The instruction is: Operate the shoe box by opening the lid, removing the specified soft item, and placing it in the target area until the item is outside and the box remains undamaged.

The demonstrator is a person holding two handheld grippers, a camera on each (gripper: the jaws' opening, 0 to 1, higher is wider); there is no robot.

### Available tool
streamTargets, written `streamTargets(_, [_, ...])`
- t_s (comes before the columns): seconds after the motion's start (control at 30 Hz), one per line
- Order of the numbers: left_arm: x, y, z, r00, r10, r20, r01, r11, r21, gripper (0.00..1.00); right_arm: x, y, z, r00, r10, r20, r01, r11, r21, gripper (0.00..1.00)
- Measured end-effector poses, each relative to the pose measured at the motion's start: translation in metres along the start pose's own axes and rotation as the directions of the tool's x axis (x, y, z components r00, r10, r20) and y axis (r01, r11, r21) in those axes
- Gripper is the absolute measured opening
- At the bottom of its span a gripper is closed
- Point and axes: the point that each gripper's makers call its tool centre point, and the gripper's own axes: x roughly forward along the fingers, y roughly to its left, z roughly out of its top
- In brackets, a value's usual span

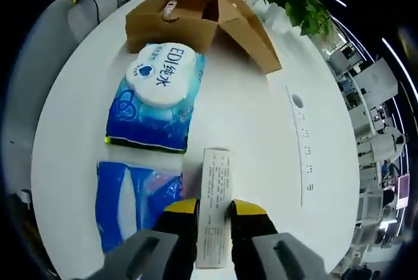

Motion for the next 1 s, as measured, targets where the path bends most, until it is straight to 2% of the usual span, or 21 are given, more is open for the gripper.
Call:
streamTargets(0.13, [0.0,0.0,-0.001,1.0,-0.001,-0.004,0.001,1.0,0.001,0.96,0.001,0.004,-0.008,0.999,0.018,-0.026,-0.019,1.0,-0.023,0.14])
streamTargets(0.17, [0.0,0.0,-0.001,1.0,0.0,-0.005,0.0,1.0,0.001,0.96,0.0,0.003,-0.006,1.0,0.016,-0.011,-0.016,1.0,-0.008,0.14])
streamTargets(0.47, [0.001,0.0,-0.002,1.0,-0.005,-0.008,0.005,1.0,0.0,0.95,-0.002,0.006,-0.012,0.999,0.037,-0.036,-0.039,0.998,-0.04,0.14])
streamTargets(1.0, [0.001,0.0,-0.001,1.0,-0.002,-0.004,0.002,1.0,0.001,0.95,-0.002,-0.003,-0.013,0.998,0.011,-0.068,-0.012,1.0,-0.026,0.2])
